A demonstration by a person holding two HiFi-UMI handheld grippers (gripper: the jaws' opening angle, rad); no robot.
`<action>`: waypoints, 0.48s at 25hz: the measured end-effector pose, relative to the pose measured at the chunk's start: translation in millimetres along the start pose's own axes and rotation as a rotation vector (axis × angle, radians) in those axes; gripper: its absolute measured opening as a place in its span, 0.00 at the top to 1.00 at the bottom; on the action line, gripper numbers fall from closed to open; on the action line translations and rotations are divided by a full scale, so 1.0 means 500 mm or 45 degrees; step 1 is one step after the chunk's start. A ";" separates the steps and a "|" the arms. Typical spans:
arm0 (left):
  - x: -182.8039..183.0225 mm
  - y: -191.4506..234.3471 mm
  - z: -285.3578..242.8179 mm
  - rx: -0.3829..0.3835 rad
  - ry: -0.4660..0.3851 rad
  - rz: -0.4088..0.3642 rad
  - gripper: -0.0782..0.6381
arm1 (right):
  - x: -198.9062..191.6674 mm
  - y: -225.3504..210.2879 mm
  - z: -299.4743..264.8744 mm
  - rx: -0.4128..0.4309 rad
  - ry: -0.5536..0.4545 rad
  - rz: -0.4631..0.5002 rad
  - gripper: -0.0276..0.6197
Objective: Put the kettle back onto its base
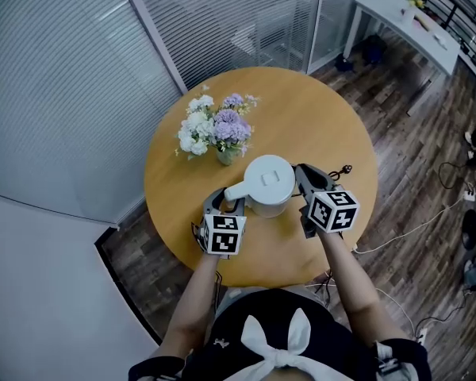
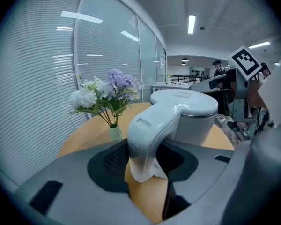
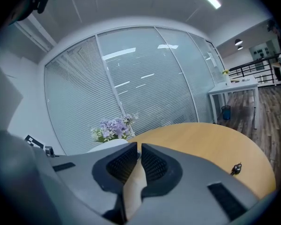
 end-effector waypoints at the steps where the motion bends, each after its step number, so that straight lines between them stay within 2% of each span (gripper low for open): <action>1: 0.001 0.000 0.000 -0.003 0.006 -0.003 0.63 | 0.001 0.000 0.000 0.000 0.004 0.000 0.90; 10: 0.006 -0.006 0.003 0.038 0.021 -0.028 0.63 | 0.005 -0.002 0.004 -0.001 0.002 -0.037 0.90; 12: 0.007 -0.007 0.010 0.042 0.021 -0.030 0.61 | 0.011 -0.001 0.013 -0.019 -0.003 -0.004 0.90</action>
Point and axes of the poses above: the fingertips, and each gripper's own axes: z backward along the fingers, y to its left, x out of its top, the point moved 8 cm from there along z, backward along the fingers, and after that the axes turned 9 degrees about z, right-handed, at the moved point
